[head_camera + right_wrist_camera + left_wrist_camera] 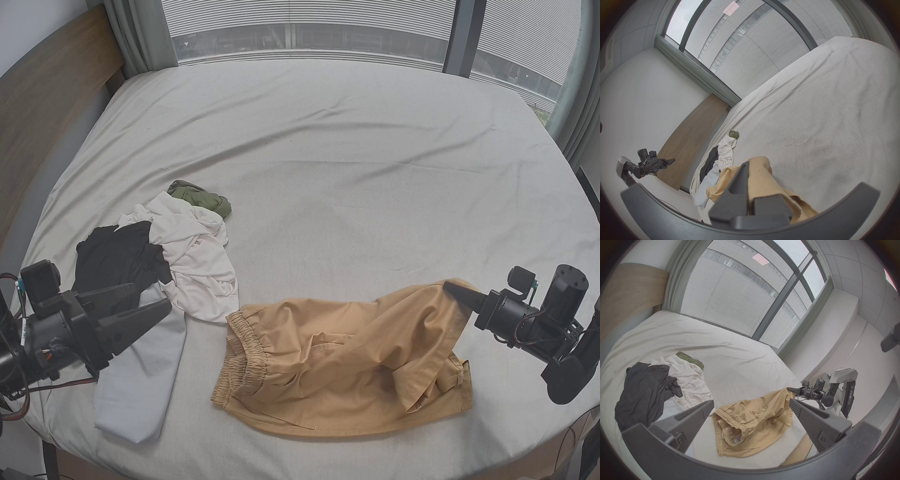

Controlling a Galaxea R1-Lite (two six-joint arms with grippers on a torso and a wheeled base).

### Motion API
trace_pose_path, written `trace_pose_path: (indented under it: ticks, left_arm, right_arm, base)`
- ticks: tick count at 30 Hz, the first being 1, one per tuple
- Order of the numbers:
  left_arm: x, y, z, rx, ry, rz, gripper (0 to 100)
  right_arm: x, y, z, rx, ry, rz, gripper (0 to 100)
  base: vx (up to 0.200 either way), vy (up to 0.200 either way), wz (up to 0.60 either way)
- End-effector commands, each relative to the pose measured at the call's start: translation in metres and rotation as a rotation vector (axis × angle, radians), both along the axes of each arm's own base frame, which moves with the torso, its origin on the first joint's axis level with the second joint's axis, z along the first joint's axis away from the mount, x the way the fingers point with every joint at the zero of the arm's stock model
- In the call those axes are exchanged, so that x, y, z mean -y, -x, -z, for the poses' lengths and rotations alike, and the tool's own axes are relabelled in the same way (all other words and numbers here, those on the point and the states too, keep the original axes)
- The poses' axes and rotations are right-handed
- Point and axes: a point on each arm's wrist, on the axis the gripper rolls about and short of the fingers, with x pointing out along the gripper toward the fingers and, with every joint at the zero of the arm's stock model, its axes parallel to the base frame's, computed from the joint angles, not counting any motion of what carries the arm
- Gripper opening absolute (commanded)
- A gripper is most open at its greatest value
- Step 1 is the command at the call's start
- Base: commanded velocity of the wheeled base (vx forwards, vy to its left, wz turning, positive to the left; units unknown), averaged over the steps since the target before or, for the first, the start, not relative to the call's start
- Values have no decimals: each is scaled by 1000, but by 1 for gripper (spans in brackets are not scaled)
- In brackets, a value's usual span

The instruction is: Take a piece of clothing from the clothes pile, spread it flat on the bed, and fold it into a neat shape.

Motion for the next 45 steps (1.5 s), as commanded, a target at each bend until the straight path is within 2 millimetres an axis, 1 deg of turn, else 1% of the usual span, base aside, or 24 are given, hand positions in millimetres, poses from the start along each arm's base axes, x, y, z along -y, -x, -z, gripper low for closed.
trace_pose_path:
  ticks: [1,4,6,11,15,21,23,26,31,40,45]
  left_arm:
    - [8,-21,35,-118,-29,9,100]
    - [10,-26,44,-137,-28,27,100]
    - [11,-29,53,-165,-30,48,100]
    - [13,-31,60,-188,-25,71,100]
    - [18,-32,65,-217,-22,97,100]
    - [20,-34,74,-258,-31,103,100]
    - [21,-33,74,-258,-29,114,100]
    - [29,-31,74,-254,-31,161,100]
    - [33,-33,77,-255,-34,178,100]
    - [39,-42,96,-296,-43,194,100]
    - [46,-51,114,-293,-43,212,100]
  right_arm:
    - [0,-3,6,-24,5,2,0]
    - [0,-3,7,-25,5,2,0]
    - [0,-4,10,-39,8,1,0]
    - [0,-5,12,-45,9,2,0]
    - [0,-5,13,-46,10,2,0]
    - [0,-5,13,-48,10,2,0]
    - [0,-5,13,-46,10,4,0]
    - [0,-6,12,-42,9,4,0]
    - [0,-7,12,-42,9,5,0]
    - [0,-7,13,-43,9,5,0]
    - [1,-8,13,-45,9,7,0]
  base:
    - [0,0,0]
    - [0,0,0]
    - [0,0,0]
    - [0,0,0]
    - [0,0,0]
    - [0,0,0]
    - [0,0,0]
    - [0,0,0]
    - [0,0,0]
    - [0,0,0]
    - [0,0,0]
